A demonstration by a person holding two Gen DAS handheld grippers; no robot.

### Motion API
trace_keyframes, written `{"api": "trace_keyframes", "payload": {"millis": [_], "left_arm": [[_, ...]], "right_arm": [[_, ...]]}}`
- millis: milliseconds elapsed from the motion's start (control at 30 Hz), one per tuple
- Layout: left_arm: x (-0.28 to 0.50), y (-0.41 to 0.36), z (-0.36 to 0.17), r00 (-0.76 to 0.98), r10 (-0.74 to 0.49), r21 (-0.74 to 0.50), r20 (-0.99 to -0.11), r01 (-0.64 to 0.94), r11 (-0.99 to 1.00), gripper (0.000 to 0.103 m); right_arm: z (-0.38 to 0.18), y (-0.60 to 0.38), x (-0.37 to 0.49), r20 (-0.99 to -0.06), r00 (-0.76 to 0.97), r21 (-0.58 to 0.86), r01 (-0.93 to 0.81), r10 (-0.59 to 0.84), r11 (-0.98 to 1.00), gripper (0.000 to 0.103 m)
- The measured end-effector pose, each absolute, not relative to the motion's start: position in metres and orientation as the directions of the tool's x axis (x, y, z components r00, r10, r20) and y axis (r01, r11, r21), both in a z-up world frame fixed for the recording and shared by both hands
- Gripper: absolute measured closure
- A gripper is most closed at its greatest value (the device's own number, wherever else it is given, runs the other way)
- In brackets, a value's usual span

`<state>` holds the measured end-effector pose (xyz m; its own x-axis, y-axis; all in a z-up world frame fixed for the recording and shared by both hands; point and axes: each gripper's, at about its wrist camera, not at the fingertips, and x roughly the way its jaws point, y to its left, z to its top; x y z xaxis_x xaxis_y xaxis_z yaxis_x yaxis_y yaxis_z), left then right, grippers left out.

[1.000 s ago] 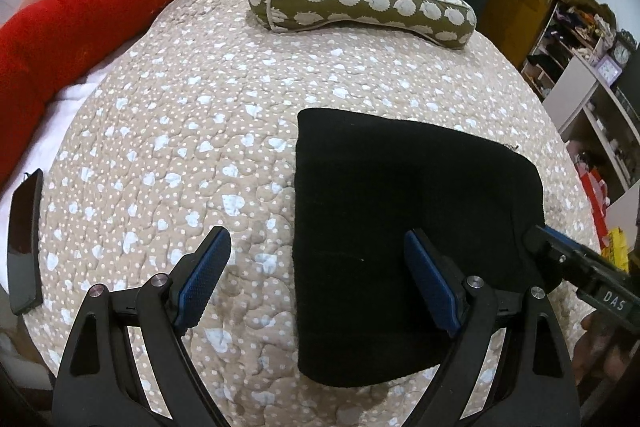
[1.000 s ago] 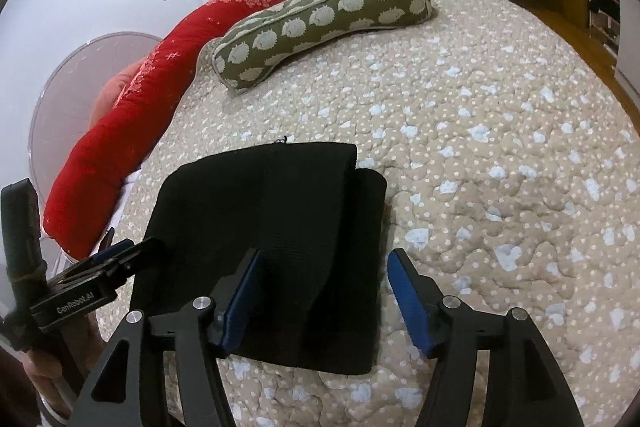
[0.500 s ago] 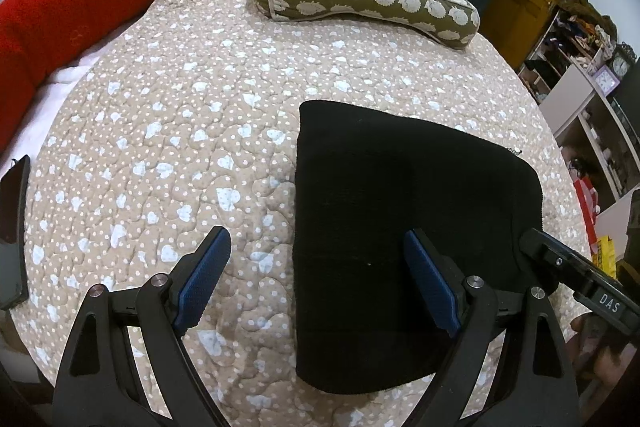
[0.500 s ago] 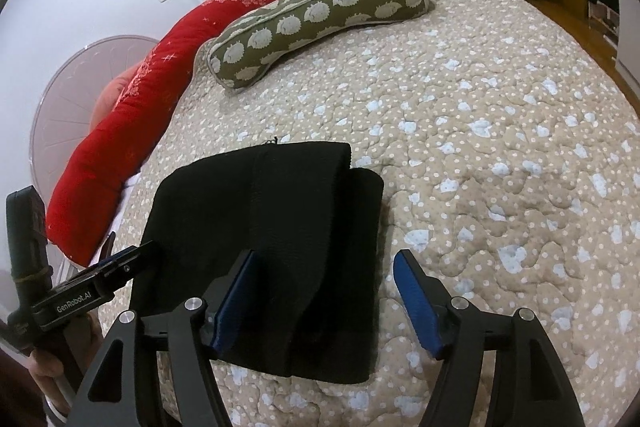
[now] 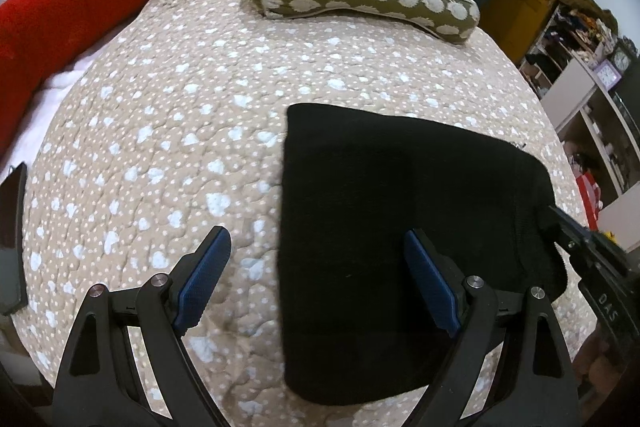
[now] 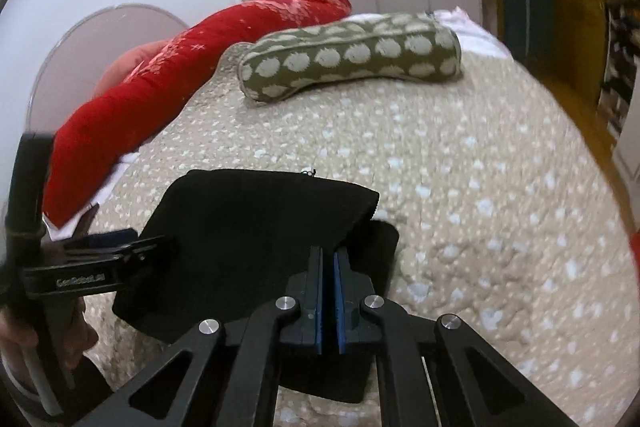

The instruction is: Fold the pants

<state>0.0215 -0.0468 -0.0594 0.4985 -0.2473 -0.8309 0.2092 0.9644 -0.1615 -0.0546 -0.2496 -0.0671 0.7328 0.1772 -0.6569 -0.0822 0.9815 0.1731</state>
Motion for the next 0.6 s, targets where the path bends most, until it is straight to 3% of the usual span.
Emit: {"api": "trace_keyframes", "payload": {"millis": [167,267,367,467,567,600], "left_arm": [[0.022,-0.062,-0.069,0.478,-0.263,-0.164,-0.838,0.239,0.957,0.015],[0.021,-0.059,-0.065,0.471,-0.269,-0.169,-0.840,0.243,0.955,0.015],[0.016,-0.051,-0.052,0.526,-0.232,-0.130,-0.818,0.223,0.966,0.015],[0.020,-0.043,-0.049,0.542,-0.218,-0.129,-0.812,0.198,0.972,0.015],[0.024,-0.039,-0.053,0.531,-0.210,-0.131,-0.821,0.183,0.974,0.015],[0.024,-0.039,-0.054,0.530,-0.209,-0.129,-0.822,0.183,0.975,0.015]], "right_arm": [[-0.081,-0.246,-0.051,-0.690,0.718,0.073,-0.049,0.086,0.996,0.099],[-0.083,-0.254,-0.052,-0.695,0.713,0.100,-0.034,0.094,0.994,0.099],[-0.075,-0.266,-0.054,-0.690,0.722,-0.011,0.055,-0.048,0.998,0.103],[-0.068,-0.297,-0.062,-0.646,0.754,0.220,0.040,0.115,0.975,0.103],[-0.058,-0.301,-0.067,-0.601,0.775,0.322,0.014,0.193,0.947,0.098],[-0.056,-0.297,-0.065,-0.597,0.767,0.348,-0.016,0.234,0.937,0.092]]}}
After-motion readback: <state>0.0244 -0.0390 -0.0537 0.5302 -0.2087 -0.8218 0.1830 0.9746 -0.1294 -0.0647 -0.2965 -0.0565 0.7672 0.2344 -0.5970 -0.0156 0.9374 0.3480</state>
